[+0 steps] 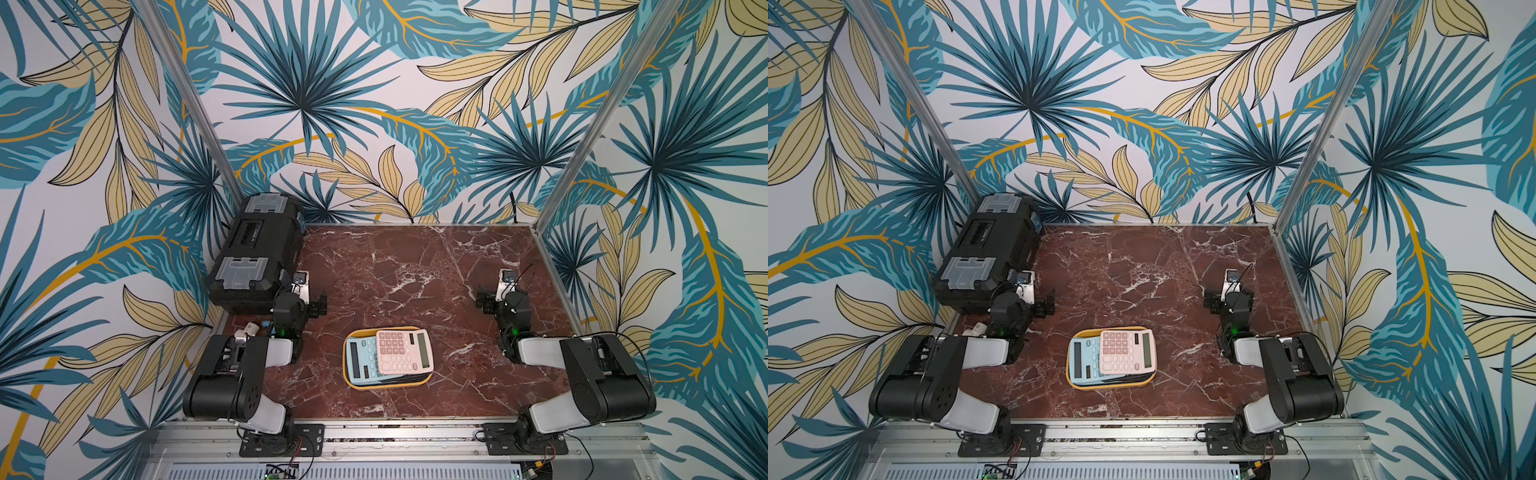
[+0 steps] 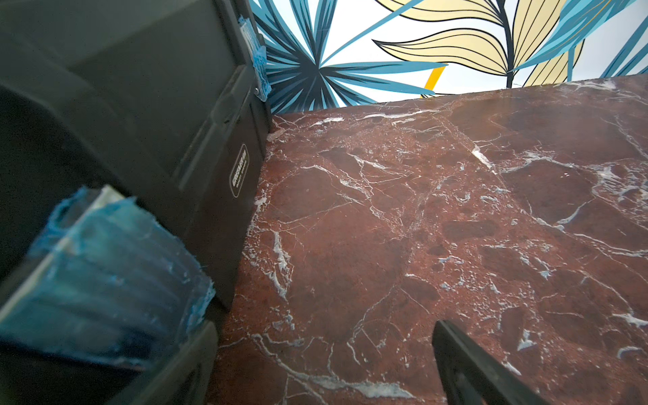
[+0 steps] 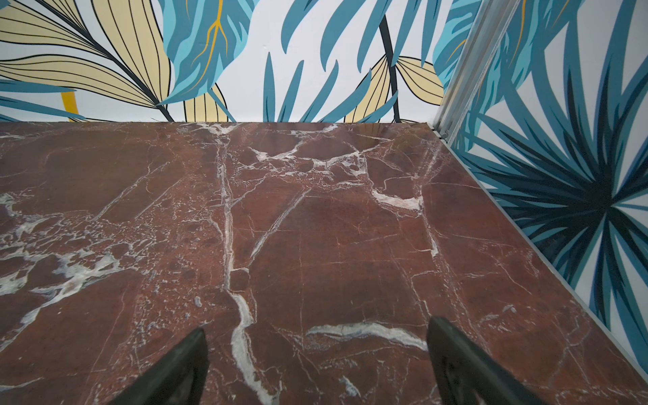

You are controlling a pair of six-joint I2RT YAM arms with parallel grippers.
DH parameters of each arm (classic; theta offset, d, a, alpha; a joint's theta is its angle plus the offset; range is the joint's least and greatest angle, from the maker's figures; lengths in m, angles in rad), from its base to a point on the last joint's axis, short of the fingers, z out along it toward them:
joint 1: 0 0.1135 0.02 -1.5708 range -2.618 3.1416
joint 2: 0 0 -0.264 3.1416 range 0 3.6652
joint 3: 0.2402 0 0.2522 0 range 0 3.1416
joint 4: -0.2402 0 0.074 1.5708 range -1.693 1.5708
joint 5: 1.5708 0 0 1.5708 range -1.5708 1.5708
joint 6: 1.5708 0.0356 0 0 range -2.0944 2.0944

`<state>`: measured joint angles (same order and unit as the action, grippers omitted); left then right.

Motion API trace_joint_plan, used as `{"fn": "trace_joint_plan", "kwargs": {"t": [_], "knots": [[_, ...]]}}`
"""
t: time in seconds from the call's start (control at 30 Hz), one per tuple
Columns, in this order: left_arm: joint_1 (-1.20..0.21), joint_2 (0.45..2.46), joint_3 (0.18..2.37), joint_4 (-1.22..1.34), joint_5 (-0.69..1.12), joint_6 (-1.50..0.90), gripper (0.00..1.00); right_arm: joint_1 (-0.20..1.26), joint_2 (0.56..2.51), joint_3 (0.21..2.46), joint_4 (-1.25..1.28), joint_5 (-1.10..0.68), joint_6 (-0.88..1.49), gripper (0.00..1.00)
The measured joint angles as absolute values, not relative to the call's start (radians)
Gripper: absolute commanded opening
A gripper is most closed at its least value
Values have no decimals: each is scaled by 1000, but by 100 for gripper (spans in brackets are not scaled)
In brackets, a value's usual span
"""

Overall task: Put the calculator in the storage box
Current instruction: Reset both arms

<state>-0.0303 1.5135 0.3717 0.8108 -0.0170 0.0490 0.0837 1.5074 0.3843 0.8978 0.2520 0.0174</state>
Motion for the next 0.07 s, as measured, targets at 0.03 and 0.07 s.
{"fn": "trace_joint_plan", "kwargs": {"t": [0.03,0.07], "knots": [[-30,1513,372,811,-17,49,100,83,1507,385,895,251,17,100],[-30,1513,372,811,-17,49,100,83,1507,385,892,249,18,100]]}}
